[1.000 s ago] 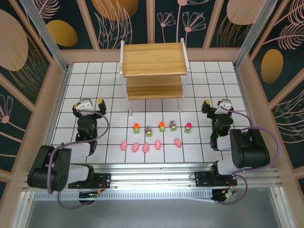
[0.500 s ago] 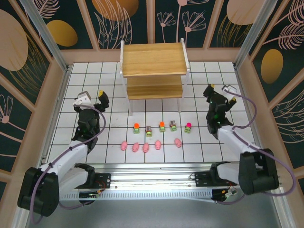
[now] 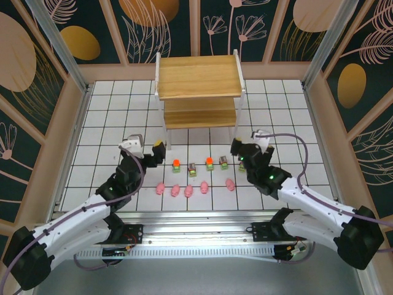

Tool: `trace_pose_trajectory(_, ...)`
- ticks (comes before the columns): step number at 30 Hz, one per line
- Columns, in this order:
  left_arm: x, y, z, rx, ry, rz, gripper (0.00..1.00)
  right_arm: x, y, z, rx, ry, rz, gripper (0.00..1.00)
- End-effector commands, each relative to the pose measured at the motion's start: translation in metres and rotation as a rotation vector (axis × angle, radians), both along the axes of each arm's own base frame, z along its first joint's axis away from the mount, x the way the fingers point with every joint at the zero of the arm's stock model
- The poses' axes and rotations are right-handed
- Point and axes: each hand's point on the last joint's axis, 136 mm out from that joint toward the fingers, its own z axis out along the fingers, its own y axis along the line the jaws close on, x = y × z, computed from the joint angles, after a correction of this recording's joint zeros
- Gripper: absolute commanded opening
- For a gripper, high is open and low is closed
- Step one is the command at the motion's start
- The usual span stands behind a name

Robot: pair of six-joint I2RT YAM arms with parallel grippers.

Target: Place and organize the plastic toys onto the shelf

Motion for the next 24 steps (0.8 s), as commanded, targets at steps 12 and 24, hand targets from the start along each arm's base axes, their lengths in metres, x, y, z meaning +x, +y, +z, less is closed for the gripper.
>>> trace_pose_trajectory(12,-0.043,-0.009,-0.067,0.097,0.159,-0.057,0.87,-0.073,0.035,-0.065,-0.032,0.228,0.125,0.84)
trace_pose_trajectory(24,-0.051,-0.02,-0.073,0.096,0.184,-0.138,0.87,-0.099,0.051,-0.111,-0.046,0.376,0.219,0.66)
